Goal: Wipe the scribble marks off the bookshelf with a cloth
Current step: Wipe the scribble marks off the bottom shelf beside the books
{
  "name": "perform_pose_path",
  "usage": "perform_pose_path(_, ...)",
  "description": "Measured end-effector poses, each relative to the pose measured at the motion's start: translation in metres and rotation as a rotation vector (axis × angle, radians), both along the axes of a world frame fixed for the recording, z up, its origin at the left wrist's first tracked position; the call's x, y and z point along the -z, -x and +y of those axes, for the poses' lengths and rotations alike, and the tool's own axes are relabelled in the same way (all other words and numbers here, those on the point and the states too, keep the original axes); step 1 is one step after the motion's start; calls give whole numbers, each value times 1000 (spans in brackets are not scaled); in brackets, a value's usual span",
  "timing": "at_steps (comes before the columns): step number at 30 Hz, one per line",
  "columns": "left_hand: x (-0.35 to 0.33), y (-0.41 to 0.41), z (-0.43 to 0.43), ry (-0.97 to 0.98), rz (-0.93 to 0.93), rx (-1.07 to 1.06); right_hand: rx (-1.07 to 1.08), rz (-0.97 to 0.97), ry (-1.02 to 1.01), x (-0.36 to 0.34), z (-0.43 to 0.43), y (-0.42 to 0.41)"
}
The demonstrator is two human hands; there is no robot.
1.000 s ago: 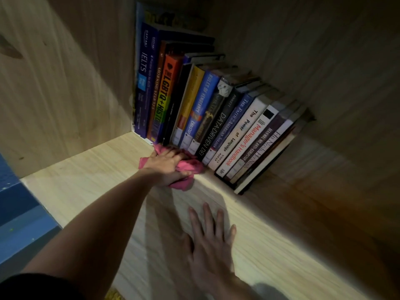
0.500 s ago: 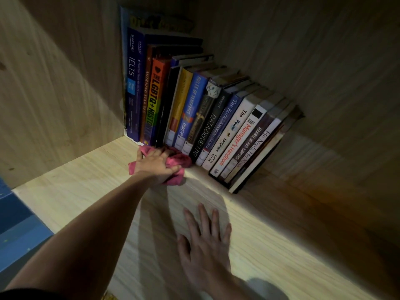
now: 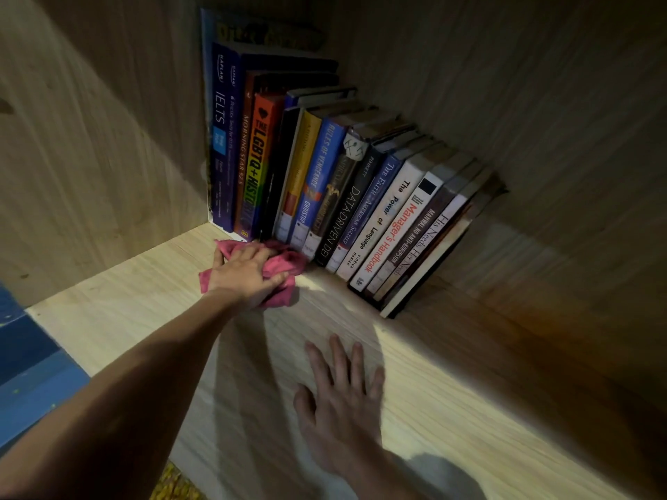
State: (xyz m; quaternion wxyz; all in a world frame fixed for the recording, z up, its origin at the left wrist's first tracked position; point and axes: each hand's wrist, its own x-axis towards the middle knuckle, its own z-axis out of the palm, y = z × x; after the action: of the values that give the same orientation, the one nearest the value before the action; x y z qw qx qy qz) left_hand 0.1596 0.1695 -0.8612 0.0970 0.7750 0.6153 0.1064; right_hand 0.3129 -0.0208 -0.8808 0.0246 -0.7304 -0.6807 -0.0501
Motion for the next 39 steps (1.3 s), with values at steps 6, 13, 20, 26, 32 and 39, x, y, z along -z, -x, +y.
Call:
perform_pose_path(6, -1, 13, -4, 28, 62, -47, -14, 12, -37, 1, 0, 0)
perform_pose_path(13, -5, 18, -7, 54, 85, -63, -13, 48, 46, -11, 2, 0)
perform_pose_path(20, -2, 77, -19, 96, 120, -299, -49, 120, 121, -17, 0, -1)
perform_pose_path(26, -8, 101, -56, 124, 104, -392, -45, 156, 301, -24, -2, -3)
perform_pose_path(32, -11, 110, -95, 170, 125, -491, -63, 158, 268, -23, -4, -3)
perform_pose_path(39, -13, 107, -137, 223, 101, -560, -2, 267, 183, -28, -14, -3)
